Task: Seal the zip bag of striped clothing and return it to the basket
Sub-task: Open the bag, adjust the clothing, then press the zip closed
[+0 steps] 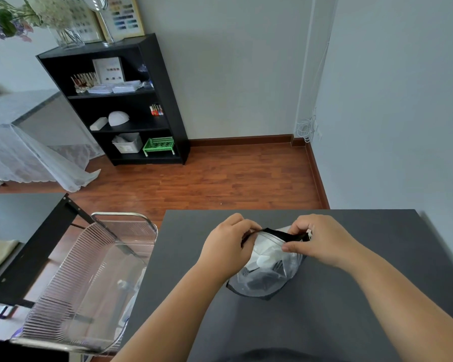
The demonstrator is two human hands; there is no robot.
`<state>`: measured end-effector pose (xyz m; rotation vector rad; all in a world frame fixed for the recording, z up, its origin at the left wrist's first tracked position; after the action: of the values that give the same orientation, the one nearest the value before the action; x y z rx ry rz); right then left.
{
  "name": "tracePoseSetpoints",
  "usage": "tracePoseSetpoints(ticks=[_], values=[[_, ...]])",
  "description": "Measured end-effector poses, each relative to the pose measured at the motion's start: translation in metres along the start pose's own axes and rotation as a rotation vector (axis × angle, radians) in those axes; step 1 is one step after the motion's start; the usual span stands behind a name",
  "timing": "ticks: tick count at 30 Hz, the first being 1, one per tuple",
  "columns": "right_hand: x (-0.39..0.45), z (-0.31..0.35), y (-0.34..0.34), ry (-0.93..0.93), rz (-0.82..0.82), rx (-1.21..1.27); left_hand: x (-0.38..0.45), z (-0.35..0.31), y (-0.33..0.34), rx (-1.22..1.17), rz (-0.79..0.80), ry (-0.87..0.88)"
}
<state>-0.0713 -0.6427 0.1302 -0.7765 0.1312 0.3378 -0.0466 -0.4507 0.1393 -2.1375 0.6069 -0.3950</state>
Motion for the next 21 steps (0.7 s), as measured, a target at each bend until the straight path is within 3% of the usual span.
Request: tracePoseSetpoints(ticks=[4, 9, 14, 21], values=[[0.002, 0.009, 0.007, -0.065, -0.039, -0.034, 0.004, -0.011, 0.003, -0.002, 0.099, 0.062], [0.001, 0.015, 0.002, -0.070, -0.185, -0.076, 0.002, -0.014, -0.003, -0.023, -0.016, 0.076], [-0.003, 0.008, -0.004, -0.036, -0.182, -0.022, -0.002, -0.007, -0.011, -0.012, -0.123, 0.030], [-0.003, 0.008, -0.008, 0.022, -0.296, 0.147, -0.001, -0.008, -0.004, -0.059, 0.009, 0.032]])
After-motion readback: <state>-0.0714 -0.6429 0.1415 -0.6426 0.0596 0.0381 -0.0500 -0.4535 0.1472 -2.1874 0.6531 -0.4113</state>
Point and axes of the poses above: each hand's wrist, its own x-axis towards the middle knuckle, its own y-axis out of the palm, z = x × y, the point moved 6 cm from there along x, towards the middle knuckle, and after that the axes turned 13 degrees about z, right-handed, at the moved point
